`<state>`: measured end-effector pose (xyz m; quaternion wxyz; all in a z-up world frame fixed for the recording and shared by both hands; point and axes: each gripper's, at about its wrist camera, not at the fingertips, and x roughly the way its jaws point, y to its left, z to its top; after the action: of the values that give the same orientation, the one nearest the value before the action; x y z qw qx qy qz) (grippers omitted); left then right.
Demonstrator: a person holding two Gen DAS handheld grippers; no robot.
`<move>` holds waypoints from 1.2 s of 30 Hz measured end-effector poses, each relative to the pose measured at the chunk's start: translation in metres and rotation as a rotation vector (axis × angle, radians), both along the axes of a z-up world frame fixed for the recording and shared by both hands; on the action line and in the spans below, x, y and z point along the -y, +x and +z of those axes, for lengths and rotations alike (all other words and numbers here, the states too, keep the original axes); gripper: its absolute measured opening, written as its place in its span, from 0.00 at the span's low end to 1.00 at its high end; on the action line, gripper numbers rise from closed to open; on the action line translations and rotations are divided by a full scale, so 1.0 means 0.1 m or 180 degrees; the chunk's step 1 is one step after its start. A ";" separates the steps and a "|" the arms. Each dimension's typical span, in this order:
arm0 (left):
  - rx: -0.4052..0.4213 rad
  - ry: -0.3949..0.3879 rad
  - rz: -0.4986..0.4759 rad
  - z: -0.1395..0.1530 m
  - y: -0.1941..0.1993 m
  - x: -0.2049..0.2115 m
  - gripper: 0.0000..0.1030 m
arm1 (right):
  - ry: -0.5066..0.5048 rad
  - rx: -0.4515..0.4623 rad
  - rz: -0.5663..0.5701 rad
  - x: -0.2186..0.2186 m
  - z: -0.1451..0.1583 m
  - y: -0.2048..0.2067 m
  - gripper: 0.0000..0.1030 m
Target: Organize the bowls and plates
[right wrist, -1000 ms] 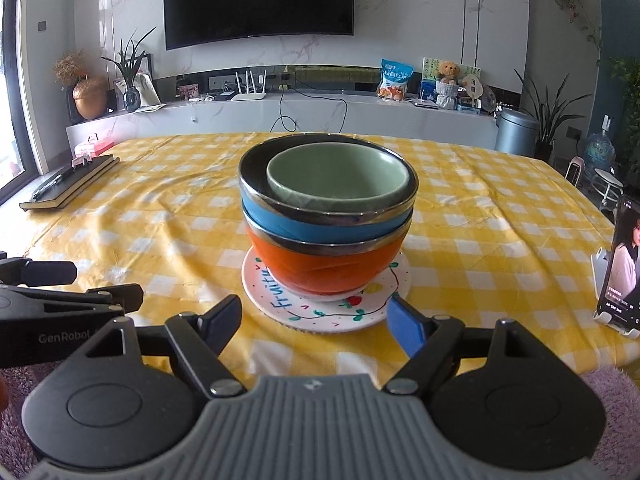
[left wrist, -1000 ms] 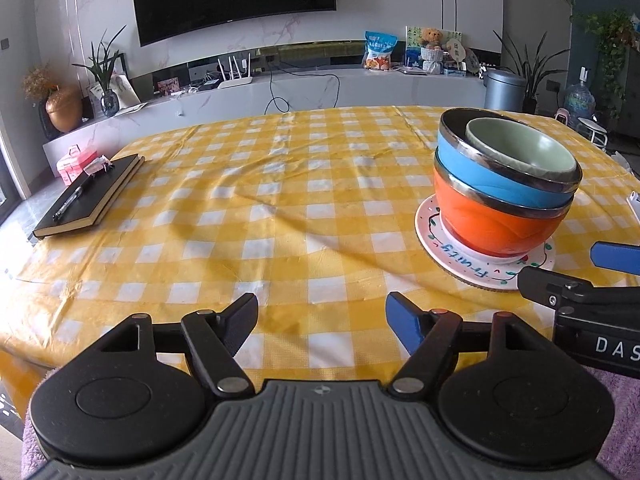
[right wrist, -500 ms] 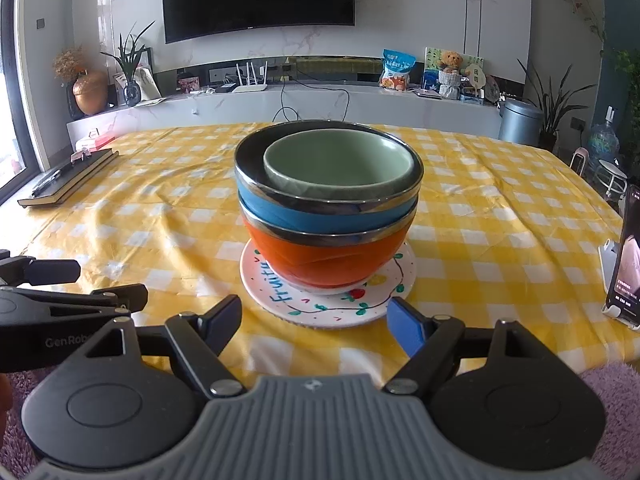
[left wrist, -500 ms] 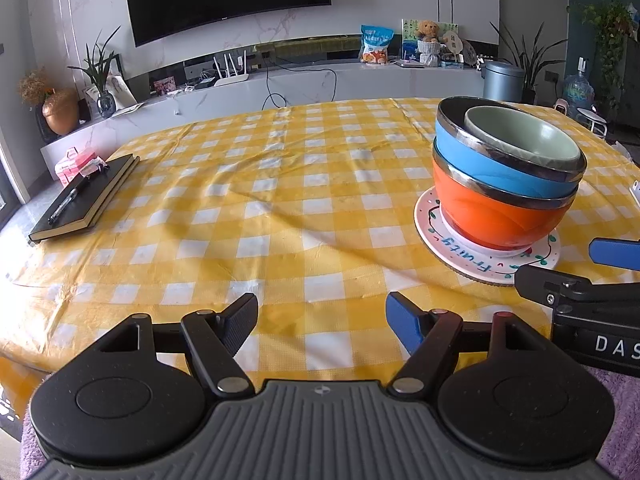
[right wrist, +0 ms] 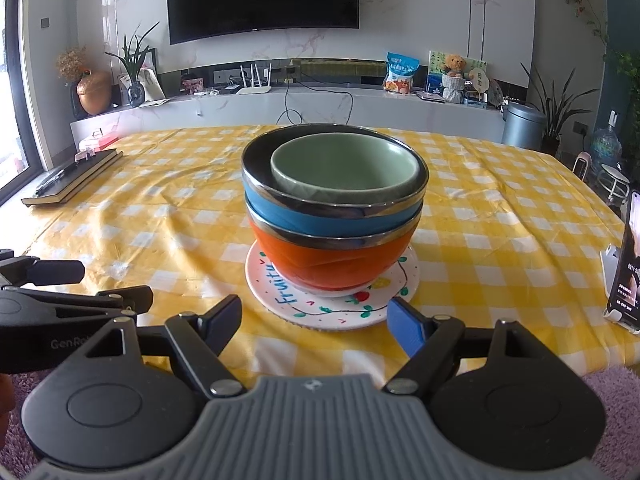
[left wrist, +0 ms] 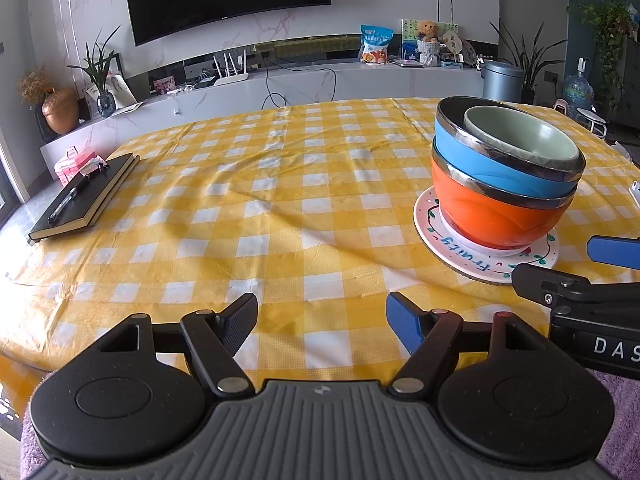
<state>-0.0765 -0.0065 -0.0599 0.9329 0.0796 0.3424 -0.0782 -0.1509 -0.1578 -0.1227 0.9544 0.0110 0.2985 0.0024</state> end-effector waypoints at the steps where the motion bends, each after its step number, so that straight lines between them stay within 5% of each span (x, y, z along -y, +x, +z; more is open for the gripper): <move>1: -0.0001 0.0000 -0.0001 0.00 0.00 0.00 0.84 | 0.0000 0.0001 0.0002 0.00 0.00 0.00 0.76; 36: -0.0022 0.0034 -0.0013 -0.01 -0.02 0.02 0.84 | 0.0001 0.0034 0.0026 0.00 0.01 0.01 0.76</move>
<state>-0.0781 -0.0085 -0.0611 0.9311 0.0851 0.3459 -0.0785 -0.1504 -0.1574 -0.1217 0.9559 0.0099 0.2935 0.0063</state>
